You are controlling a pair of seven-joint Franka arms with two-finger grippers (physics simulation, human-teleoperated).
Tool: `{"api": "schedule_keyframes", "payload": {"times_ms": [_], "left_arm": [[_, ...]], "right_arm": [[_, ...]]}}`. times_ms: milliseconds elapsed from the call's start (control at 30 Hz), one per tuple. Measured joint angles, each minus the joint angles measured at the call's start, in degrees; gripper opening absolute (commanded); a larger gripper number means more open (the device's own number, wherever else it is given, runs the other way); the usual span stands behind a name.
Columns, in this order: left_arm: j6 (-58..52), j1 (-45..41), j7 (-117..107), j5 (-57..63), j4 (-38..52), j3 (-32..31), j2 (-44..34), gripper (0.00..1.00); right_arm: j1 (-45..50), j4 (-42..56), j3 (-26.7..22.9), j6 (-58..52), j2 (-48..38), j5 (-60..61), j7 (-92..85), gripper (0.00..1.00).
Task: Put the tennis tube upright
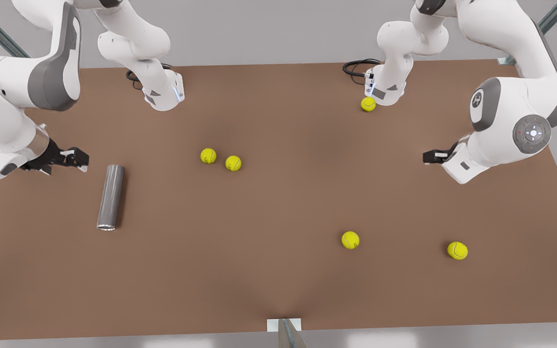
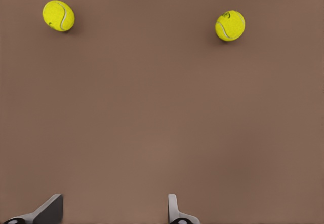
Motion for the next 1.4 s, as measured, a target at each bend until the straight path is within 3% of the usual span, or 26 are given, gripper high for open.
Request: {"api": "schedule_keyframes", "payload": {"times_ms": [267,333,500,633,867,1400], "left_arm": [[0.59,0.78,0.23,-0.42,0.72,-0.06,-0.48,1.00],[0.59,0.76,0.27,-0.76,0.78,-0.10,-1.07,1.00],[0.94,0.71,0.33,-1.08,1.73,-0.09,-0.07,1.00],[0.70,1.37,0.32,-1.43,1.71,-0.09,0.48,1.00],[0.45,3.11,0.38,-0.91,1.16,-0.11,1.35,1.00],[-1.56,3.07,0.39,-0.58,1.16,-0.08,2.00,1.00]], "right_arm": [[0.04,-6.99,0.08,5.72,8.53,-0.56,-1.77,1.00],[-3.22,-13.18,0.03,9.73,9.94,-0.50,-2.52,1.00],[-8.93,-17.22,-0.03,18.82,16.41,0.93,-5.72,1.00],[-11.03,-26.84,-0.02,29.14,16.09,2.61,-9.08,1.00],[-13.22,-33.53,-0.09,40.20,16.69,3.55,-14.79,1.00],[-13.81,-38.18,-0.12,51.06,20.59,4.11,-22.67,1.00]]}}
